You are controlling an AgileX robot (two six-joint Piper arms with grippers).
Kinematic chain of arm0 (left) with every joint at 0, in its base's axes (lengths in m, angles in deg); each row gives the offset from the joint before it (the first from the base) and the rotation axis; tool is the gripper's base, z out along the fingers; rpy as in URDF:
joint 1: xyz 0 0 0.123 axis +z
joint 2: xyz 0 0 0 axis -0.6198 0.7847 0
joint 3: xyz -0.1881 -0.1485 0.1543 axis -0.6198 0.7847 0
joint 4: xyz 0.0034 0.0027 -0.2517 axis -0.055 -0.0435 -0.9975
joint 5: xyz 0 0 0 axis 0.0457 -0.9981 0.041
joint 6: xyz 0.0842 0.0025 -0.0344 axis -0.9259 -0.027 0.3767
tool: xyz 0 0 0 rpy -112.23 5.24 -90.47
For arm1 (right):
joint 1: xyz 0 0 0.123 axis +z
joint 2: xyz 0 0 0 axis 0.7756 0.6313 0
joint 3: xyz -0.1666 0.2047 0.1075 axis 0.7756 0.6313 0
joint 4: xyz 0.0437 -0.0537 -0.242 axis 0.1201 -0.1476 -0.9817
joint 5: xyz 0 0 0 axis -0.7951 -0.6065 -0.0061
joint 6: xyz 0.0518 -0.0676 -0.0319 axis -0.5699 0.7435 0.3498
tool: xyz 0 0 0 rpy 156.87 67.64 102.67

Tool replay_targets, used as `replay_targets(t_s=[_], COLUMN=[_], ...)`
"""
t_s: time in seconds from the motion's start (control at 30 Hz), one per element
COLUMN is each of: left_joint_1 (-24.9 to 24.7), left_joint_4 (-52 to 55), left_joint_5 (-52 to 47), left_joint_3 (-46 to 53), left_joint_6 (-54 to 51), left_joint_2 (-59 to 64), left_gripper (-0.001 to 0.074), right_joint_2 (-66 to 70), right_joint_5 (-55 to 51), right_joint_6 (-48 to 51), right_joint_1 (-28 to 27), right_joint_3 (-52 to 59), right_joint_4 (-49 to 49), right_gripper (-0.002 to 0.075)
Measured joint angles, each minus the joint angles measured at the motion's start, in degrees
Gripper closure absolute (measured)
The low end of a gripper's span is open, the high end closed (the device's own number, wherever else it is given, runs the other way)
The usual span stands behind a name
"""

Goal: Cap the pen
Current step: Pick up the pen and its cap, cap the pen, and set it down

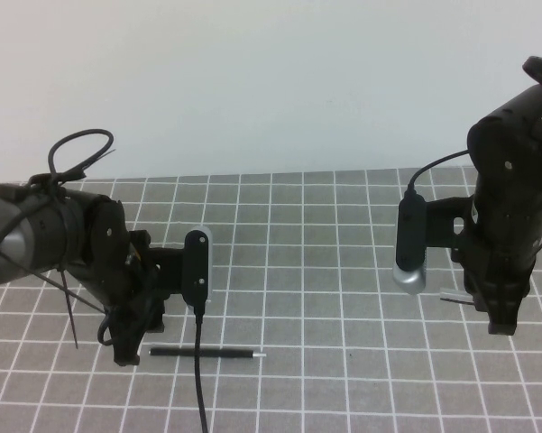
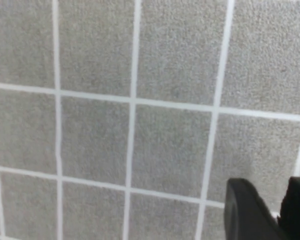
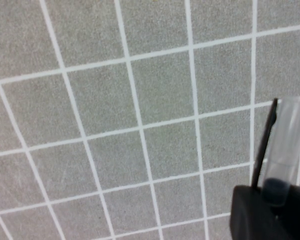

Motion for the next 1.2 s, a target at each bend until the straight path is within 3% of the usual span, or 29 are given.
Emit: replay_targets(t_s=[0.17, 0.33, 0.43, 0.67, 0.9, 1.2], left_joint_1=[0.0, 0.0, 0.0, 0.0, 0.0, 0.0], left_joint_4=[-3.99, -4.58, -5.81, -8.66, -8.66, -8.17], left_joint_5=[-3.11, -5.44, -5.44, -14.03, -14.13, -12.53], left_joint_3=[0.0, 0.0, 0.0, 0.0, 0.0, 0.0], left_joint_6=[0.0, 1.25, 1.48, 1.89, -0.25, -4.82], left_joint_2=[0.0, -2.15, -4.64, -5.89, -4.94, -3.49], left_gripper=[0.0514, 0.0312, 0.0248, 0.027, 0.0344, 0.0357], right_joint_2=[0.0, 0.0, 0.0, 0.0, 0.0, 0.0], right_joint_5=[-0.94, -1.24, -0.86, -0.96, -0.7, -1.06], right_joint_6=[0.0, -0.2, -0.2, -0.2, 0.05, 0.05], right_joint_1=[0.0, 0.0, 0.0, 0.0, 0.0, 0.0], right_joint_3=[0.0, 0.0, 0.0, 0.0, 0.0, 0.0], right_joint_4=[0.23, 0.45, 0.97, 4.56, 5.0, 5.13], right_gripper=[0.0729, 0.0729, 0.0729, 0.0729, 0.0729, 0.0729])
